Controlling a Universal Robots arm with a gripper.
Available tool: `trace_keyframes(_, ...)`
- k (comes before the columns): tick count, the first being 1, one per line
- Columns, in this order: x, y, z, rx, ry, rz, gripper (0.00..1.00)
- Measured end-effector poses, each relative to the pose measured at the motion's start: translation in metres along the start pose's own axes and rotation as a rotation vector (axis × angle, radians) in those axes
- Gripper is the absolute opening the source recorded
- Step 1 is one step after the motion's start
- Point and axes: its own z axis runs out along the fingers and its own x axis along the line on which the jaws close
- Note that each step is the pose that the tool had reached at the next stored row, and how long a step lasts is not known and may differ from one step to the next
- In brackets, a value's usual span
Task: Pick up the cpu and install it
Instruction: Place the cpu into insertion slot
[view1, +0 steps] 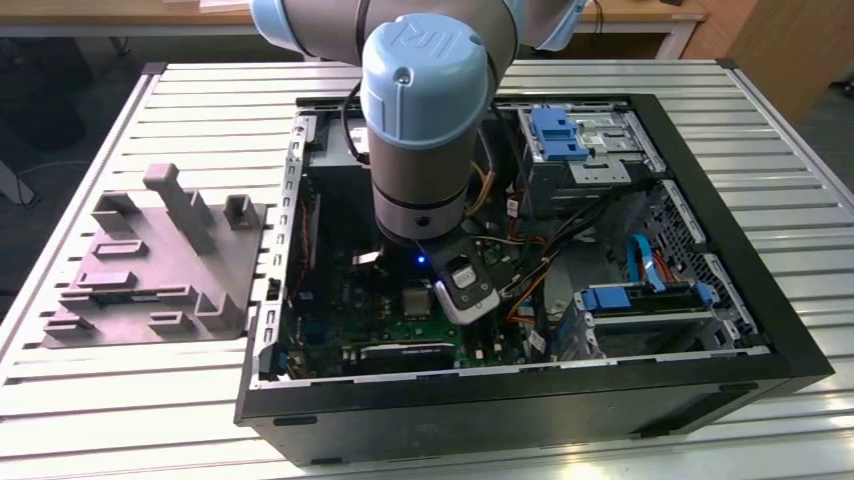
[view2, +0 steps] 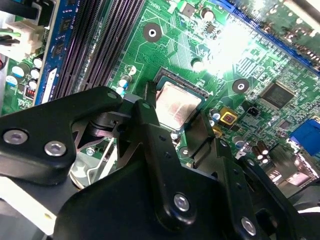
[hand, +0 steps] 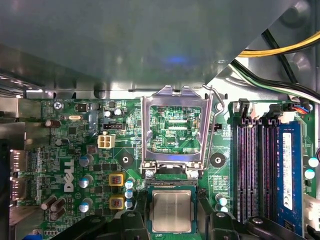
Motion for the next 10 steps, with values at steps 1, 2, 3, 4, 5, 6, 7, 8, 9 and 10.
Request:
trace_keyframes(1,0.0000,0.0000,0.0000,-0.0001,-0.0001,0.000,0.47)
trace_keyframes(2,0.0000,0.0000,0.0000,-0.0002,-0.0001,0.000,0.47)
trace_keyframes(3,0.0000,0.0000,0.0000,-0.0002,-0.0001,0.000,0.47)
trace_keyframes(4,0.0000,0.0000,0.0000,-0.0002,-0.0001,0.000,0.47)
trace_keyframes(5,0.0000,0.0000,0.0000,-0.0001,-0.0001,0.000,0.47)
trace_keyframes(6,0.0000,0.0001,0.0002,-0.0005,-0.0002,0.000,0.47)
trace_keyframes(7,0.0000,0.0001,0.0003,-0.0006,-0.0003,0.000,0.48)
trace_keyframes(8,0.0000,0.0001,0.0003,-0.0009,-0.0001,0.000,0.48)
trace_keyframes(9,-0.0003,0.0003,0.0010,-0.0024,-0.0014,0.000,0.54)
trace_keyframes(10,-0.0002,0.0002,0.0008,-0.0015,-0.0008,0.000,0.60)
